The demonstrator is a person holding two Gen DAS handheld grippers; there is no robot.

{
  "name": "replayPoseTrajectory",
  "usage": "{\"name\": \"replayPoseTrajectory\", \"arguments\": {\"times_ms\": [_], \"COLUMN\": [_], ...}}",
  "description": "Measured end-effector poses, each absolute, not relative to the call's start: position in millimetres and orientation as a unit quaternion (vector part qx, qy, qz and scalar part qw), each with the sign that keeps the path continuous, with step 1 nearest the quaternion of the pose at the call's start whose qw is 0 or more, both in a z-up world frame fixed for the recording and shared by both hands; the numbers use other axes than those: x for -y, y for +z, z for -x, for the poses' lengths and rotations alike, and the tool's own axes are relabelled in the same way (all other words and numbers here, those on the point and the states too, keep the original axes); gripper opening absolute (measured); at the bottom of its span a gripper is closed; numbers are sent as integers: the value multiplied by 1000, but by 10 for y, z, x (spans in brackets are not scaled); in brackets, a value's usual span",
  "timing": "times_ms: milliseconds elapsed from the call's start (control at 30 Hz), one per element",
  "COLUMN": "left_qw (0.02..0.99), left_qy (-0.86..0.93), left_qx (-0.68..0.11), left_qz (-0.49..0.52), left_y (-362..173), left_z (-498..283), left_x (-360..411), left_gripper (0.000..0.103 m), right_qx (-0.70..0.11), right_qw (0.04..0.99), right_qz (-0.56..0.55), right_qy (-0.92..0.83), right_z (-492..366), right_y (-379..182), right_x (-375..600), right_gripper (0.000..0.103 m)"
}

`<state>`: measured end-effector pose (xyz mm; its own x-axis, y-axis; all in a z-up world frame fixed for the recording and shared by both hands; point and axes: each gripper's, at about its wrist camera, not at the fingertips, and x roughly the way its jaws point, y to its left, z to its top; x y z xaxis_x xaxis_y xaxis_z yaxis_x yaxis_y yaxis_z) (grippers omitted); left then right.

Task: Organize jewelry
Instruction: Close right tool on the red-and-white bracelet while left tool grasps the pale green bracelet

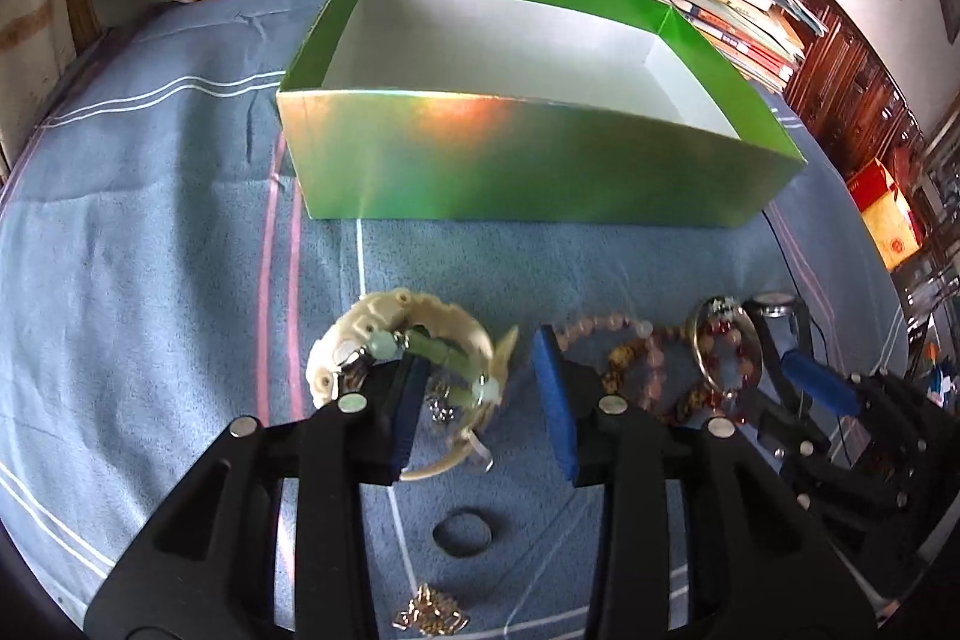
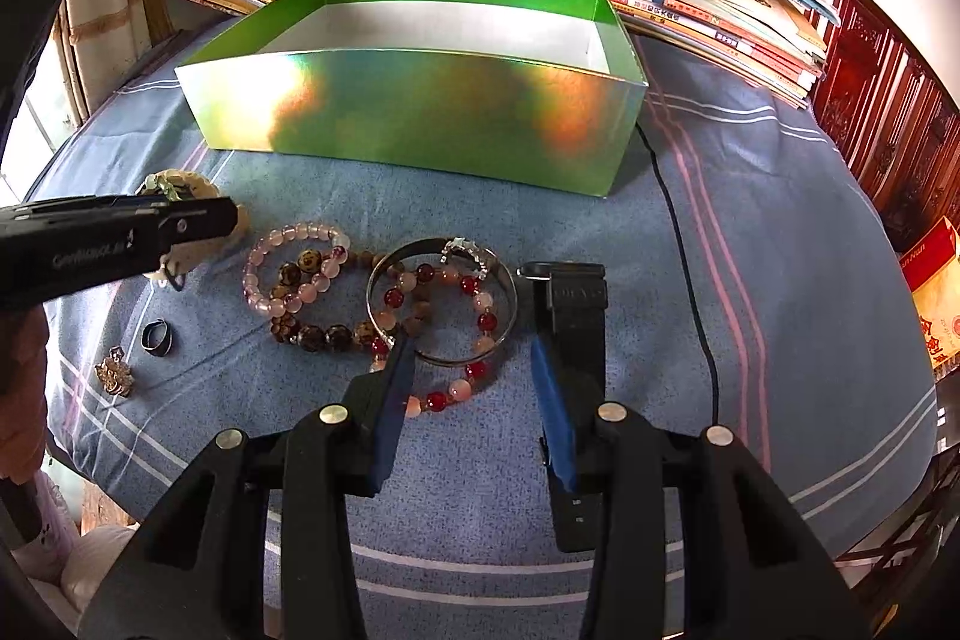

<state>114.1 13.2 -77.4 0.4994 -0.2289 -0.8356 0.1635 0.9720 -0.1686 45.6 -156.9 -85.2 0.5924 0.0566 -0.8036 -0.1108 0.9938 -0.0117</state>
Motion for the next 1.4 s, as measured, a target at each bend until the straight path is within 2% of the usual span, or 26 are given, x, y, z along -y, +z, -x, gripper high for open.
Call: {"name": "replayPoseTrajectory", "arguments": {"times_ms": [33,67,100,200,300,633,767,1067,1267,1400], "left_qw": [865,865,866,884,897,908,906,908,908,906], "left_qy": [-109,-115,-115,-105,-110,-101,-104,-90,-93,-98], "left_qx": [-488,-486,-484,-455,-428,-406,-410,-409,-408,-411], "left_qz": [36,44,44,26,2,-19,-24,-18,-20,-20], "left_y": [-778,-769,-752,-615,-446,-252,-316,-305,-318,-341], "left_z": [-1149,-1145,-1127,-990,-833,-643,-585,-564,-527,-535], "left_x": [-138,-147,-147,-162,-153,-227,-256,-386,-405,-369], "left_gripper": [17,10,6,6,6,6,6,6,6,7], "right_qx": [-449,-449,-449,-451,-449,-424,-452,-457,-473,-475], "right_qw": [891,892,891,890,890,904,889,878,876,877], "right_qz": [31,31,31,39,38,26,15,34,19,2], "right_qy": [47,50,54,63,68,45,73,136,97,73], "right_z": [-456,-455,-448,-437,-436,-357,-387,-478,-405,-448], "right_y": [-858,-863,-867,-882,-885,-646,-765,-801,-841,-854], "right_x": [1566,1566,1560,1527,1520,1704,1638,1168,1414,1581], "right_gripper": [40,39,32,10,0,1,16,18,18,31]}}
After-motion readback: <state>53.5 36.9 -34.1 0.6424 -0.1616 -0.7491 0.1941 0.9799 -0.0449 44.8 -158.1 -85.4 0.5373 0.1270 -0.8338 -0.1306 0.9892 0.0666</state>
